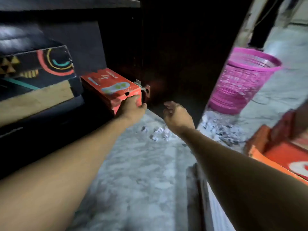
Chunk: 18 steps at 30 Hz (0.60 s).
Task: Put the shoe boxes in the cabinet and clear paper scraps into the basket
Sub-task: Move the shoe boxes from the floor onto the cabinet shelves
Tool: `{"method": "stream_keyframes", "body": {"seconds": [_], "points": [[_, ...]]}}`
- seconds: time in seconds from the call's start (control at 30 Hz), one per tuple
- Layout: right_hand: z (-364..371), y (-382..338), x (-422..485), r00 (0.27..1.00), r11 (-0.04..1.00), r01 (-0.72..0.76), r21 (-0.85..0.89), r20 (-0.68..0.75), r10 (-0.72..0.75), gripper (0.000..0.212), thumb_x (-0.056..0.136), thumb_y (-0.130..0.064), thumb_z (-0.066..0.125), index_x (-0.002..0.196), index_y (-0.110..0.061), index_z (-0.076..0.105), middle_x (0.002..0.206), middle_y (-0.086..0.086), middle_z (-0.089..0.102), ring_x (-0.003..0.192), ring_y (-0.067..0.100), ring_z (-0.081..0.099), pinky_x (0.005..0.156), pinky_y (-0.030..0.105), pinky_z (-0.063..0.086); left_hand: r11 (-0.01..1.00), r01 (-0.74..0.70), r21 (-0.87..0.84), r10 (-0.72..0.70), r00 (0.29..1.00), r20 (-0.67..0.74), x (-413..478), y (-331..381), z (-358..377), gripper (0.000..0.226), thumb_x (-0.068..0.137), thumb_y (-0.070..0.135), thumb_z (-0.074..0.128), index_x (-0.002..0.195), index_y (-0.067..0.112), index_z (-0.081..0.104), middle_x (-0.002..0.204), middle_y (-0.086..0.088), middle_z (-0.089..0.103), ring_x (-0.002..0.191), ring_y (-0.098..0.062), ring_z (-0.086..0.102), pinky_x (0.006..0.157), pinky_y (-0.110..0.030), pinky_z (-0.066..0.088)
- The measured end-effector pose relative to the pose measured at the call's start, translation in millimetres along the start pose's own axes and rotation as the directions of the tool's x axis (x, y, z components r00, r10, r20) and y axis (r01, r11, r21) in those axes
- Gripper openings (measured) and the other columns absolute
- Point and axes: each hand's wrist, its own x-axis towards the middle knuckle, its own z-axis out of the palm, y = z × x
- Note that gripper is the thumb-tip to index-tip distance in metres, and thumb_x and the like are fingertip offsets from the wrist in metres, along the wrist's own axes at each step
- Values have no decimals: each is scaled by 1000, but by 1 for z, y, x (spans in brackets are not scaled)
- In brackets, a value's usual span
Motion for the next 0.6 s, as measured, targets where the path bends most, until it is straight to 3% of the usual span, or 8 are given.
{"method": "stream_keyframes", "body": {"seconds": [0.1,0.23,0.33,0.4,0.5,0.6], "points": [[-36,17,-62,992,988,-93,-127,-101,80,38,96,-34,46,134,-31,54,133,-1,56,118,25,57,96,37,46,995,-101,4,100,991,85,-39,35,17,47,94,27,58,139,15,51,135,-10,58,122,-25,57,103,-32,43],[-66,64,-142,963,931,-252,-265,-166,213,43,97,-40,47,138,-26,50,139,5,53,125,28,52,97,39,43,968,-243,55,225,947,228,-98,75,48,52,93,39,54,141,23,46,135,-7,58,123,-28,54,101,-44,46],[-76,103,-208,905,865,-402,-300,-275,325,50,94,-47,49,139,-27,48,139,5,54,126,29,49,101,39,38,949,-304,85,255,896,364,-146,95,81,48,94,41,50,138,21,47,133,-8,57,123,-32,52,96,-42,47],[-77,129,-245,865,792,-499,-353,-257,430,58,91,-55,48,143,-29,43,142,4,49,131,27,44,107,42,35,937,-327,121,239,854,463,-174,98,104,50,93,46,47,138,23,43,135,-8,53,123,-34,51,95,-43,45],[-73,161,-283,762,713,-647,-269,-211,612,77,86,-69,48,149,-28,30,152,9,37,138,31,36,111,50,34,969,-203,140,104,851,514,-216,92,140,61,93,51,46,147,27,30,143,-9,42,130,-33,42,102,-46,42],[-61,174,-304,725,703,-688,-181,-131,676,89,82,-74,49,152,-27,19,151,9,35,135,31,42,106,50,40,994,-74,81,22,856,517,-263,76,173,72,92,52,46,152,28,14,155,-7,25,138,-33,30,105,-52,38]]}}
